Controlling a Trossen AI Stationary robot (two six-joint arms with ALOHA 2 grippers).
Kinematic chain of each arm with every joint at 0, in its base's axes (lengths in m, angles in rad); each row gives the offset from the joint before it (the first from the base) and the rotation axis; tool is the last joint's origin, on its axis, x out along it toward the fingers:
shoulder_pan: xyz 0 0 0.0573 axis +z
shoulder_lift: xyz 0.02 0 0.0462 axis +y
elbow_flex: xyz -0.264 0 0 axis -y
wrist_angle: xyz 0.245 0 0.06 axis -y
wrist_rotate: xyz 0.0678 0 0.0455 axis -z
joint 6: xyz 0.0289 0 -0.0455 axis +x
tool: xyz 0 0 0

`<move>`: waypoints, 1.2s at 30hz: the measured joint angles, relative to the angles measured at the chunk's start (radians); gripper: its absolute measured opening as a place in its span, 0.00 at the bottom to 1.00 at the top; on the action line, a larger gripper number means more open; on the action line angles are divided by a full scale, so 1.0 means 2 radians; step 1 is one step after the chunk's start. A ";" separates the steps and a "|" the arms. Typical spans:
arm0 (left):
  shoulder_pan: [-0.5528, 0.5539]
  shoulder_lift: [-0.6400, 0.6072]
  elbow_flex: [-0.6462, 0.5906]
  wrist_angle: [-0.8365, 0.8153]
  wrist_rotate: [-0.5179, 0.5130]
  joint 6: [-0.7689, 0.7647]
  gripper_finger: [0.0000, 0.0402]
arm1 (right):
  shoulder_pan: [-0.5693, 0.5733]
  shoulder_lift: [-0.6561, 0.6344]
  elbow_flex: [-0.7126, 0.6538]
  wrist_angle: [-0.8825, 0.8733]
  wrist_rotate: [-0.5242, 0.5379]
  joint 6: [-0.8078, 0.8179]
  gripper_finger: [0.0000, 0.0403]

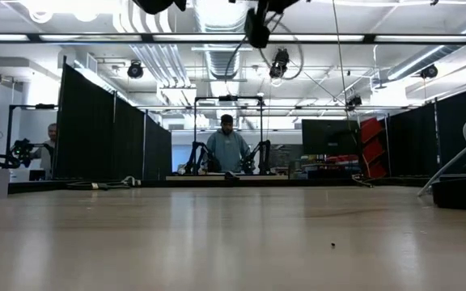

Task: Plug in charger cables
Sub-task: Insert the top left white charger cable into the black outlet extension

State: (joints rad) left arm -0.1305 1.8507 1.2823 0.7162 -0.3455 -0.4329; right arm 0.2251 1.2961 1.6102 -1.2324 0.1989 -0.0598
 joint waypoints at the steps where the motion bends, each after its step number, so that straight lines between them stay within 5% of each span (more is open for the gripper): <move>1: -0.003 0.000 0.000 0.000 0.002 0.012 0.00 | -0.007 0.000 0.004 -0.006 -0.021 0.007 0.55; 22: -0.045 0.000 0.000 -0.027 0.003 0.081 0.00 | -0.126 0.074 0.006 -0.013 -0.395 0.048 0.50; 36: -0.063 -0.001 0.000 -0.048 -0.019 0.081 0.00 | -0.138 0.111 0.006 -0.006 -0.482 0.007 0.43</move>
State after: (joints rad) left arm -0.2557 1.8496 1.2823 0.6198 -0.3833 -0.2699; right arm -0.0511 1.5188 1.6218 -1.2452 -0.7656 -0.0459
